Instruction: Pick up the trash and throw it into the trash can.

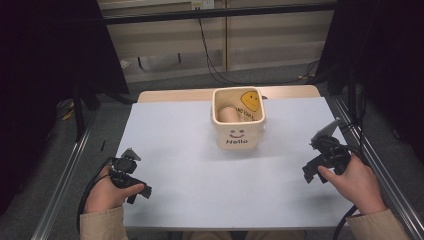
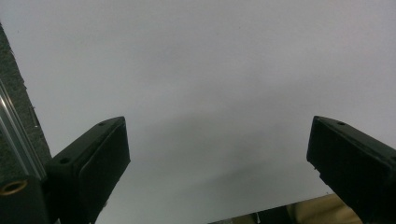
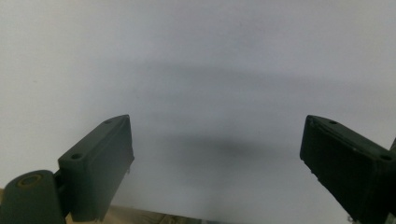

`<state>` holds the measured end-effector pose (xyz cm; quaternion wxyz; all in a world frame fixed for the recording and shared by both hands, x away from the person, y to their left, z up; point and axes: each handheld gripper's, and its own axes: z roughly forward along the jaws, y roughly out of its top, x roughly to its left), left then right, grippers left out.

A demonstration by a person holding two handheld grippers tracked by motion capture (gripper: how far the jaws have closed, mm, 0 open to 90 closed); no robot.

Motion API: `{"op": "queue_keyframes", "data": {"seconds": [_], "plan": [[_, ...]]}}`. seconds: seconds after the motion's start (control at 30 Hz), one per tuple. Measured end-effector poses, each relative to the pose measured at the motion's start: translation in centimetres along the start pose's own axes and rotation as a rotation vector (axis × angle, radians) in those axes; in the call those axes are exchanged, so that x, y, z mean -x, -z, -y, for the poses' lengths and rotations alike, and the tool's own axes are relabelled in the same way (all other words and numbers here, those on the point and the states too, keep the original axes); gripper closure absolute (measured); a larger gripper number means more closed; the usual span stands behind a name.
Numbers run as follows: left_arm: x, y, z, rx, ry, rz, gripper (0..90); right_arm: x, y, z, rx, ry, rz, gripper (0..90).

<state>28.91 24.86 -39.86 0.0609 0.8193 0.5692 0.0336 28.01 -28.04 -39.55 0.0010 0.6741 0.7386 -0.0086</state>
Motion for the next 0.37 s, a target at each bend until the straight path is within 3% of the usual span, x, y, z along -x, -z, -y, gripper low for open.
{"op": "queue_keyframes", "data": {"seconds": [0.1, 0.37], "plan": [[0.0, -0.1, 0.0, 0.004, 0.001, -0.003, 5.7, 0.3, -1.4, 0.9, 0.003, -0.003, 0.025, 10.0], [0.2, -0.2, -0.1, 0.004, 0.014, 0.003, 5.6, 0.3, -2.4, 1.6, 0.021, 0.005, 0.032, 9.7]]}}
